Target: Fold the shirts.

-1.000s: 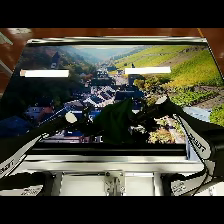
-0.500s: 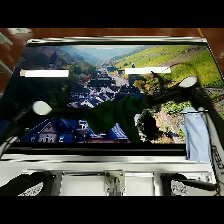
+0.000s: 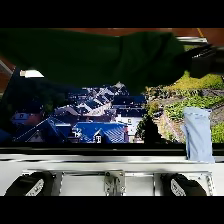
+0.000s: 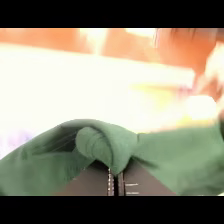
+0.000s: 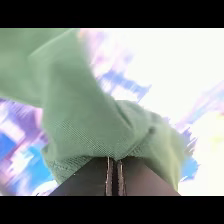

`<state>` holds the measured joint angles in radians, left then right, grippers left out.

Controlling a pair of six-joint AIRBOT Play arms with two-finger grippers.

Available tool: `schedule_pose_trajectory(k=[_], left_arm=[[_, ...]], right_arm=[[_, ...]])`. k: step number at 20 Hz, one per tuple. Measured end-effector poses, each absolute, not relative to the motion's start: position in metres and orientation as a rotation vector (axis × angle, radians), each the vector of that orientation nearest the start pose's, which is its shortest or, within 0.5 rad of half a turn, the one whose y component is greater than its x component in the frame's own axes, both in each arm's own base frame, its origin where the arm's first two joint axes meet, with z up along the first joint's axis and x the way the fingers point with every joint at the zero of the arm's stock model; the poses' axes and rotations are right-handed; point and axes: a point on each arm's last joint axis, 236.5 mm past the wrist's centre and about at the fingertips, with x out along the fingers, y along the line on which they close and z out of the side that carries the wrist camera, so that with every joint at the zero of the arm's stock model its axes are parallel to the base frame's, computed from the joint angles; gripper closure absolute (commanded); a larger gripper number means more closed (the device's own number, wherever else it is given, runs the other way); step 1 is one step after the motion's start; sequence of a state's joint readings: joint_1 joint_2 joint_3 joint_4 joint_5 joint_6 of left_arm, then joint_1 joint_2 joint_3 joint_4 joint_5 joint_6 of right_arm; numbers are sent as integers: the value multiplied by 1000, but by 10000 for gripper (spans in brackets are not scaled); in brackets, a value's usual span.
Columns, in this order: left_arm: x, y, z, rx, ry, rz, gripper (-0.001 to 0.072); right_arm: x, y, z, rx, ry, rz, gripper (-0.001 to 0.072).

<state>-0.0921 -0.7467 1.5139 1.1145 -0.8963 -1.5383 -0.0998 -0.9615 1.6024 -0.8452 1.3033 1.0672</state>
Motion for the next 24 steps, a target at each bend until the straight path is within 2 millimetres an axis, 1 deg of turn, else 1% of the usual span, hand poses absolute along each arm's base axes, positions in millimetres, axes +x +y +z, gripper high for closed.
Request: schedule_pose_trajectory(k=[1, 2, 3, 4, 5, 7, 10, 12, 14, 15, 18, 19, 20, 21, 22, 23, 24], left_arm=[[291, -106, 453, -264, 75, -429, 676], [278, -103, 469, -262, 38, -429, 676], [266, -102, 479, -256, 21, -431, 676], [258, -102, 480, -246, 27, -433, 676], [251, -102, 476, -233, 54, -433, 676], [245, -102, 452, -195, 162, -426, 676], [233, -95, 403, -157, 361, -387, 676], [222, -89, 352, -168, 567, -348, 677], [202, -82, 296, -192, 772, -302, 676], [192, -81, 271, -213, 852, -285, 676], [171, -78, 201, -292, 1055, -216, 676], [168, -79, 183, -316, 1104, -203, 677], [170, -82, 165, -342, 1145, -200, 676], [177, -85, 148, -368, 1176, -191, 676], [186, -86, 130, -388, 1208, -179, 676], [198, -89, 116, -409, 1224, -173, 676], [215, -91, 102, -425, 1237, -167, 677]], right_arm=[[327, 115, 357, -49, 406, 618, 655], [317, 113, 370, -64, 372, 599, 655], [306, 111, 380, -75, 348, 579, 655], [297, 109, 385, -84, 337, 565, 655], [290, 108, 386, -91, 345, 555, 655], [277, 103, 379, -104, 393, 532, 655], [259, 90, 347, -117, 550, 494, 655], [245, 78, 312, -98, 718, 454, 655], [232, 68, 275, -52, 877, 417, 655], [227, 66, 255, -26, 957, 407, 655], [223, 61, 196, 53, 1167, 383, 656], [226, 60, 178, 77, 1225, 378, 656], [234, 59, 162, 101, 1269, 373, 656], [245, 58, 144, 124, 1312, 362, 656], [257, 57, 127, 145, 1346, 357, 656], [274, 56, 108, 171, 1373, 347, 656], [292, 55, 87, 198, 1396, 337, 656]])
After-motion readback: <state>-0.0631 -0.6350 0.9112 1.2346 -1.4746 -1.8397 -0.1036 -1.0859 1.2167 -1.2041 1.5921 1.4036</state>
